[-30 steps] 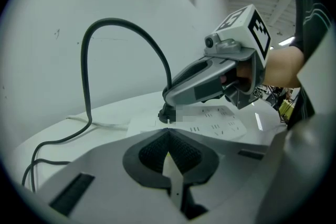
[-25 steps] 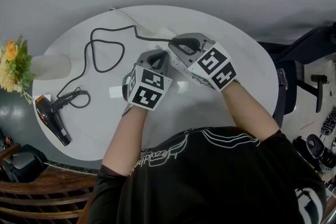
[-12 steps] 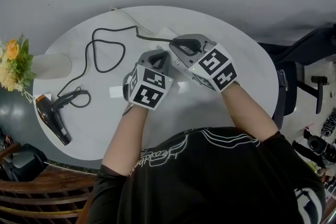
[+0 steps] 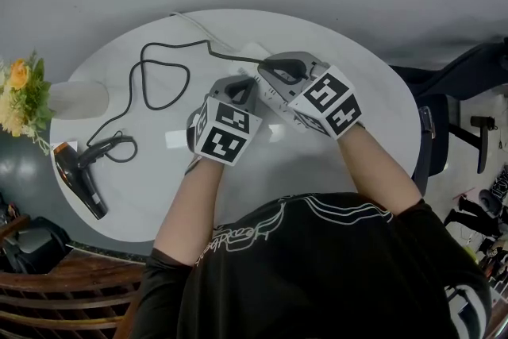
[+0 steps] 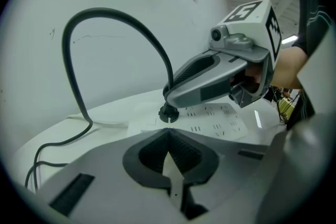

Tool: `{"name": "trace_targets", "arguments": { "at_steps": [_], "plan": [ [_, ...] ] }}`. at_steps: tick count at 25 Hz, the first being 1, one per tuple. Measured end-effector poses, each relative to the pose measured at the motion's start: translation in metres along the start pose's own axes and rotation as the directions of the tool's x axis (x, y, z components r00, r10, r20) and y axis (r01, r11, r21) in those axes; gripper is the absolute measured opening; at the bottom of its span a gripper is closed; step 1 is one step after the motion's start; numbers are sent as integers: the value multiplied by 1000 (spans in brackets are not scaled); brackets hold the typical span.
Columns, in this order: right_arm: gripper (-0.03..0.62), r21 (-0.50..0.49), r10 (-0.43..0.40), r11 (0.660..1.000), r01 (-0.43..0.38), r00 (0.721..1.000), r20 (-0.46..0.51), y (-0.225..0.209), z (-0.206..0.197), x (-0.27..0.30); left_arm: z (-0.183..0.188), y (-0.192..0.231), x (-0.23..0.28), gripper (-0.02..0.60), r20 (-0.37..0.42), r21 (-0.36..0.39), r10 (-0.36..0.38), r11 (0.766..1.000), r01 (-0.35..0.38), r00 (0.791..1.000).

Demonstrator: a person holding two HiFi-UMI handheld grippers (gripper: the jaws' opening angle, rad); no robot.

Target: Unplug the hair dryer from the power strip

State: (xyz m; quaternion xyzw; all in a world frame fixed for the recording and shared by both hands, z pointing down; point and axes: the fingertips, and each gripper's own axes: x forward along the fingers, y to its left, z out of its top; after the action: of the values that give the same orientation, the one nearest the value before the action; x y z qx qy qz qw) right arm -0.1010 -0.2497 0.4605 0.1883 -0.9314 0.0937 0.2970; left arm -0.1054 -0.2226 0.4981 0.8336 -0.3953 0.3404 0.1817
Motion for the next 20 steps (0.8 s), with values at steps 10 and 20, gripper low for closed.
{"name": "trace_targets", "arguments": {
  "at_steps": [10, 20],
  "plan": [
    [26, 6, -19, 1000, 19, 1000, 1, 1, 0, -1, 1, -1, 1, 2, -12, -5, -14, 1000, 14, 1000],
    [25, 59, 6, 998, -7, 1000, 20, -4, 0, -6, 1, -2, 1, 2, -8, -3, -21, 1000, 21, 1000]
  ]
}}
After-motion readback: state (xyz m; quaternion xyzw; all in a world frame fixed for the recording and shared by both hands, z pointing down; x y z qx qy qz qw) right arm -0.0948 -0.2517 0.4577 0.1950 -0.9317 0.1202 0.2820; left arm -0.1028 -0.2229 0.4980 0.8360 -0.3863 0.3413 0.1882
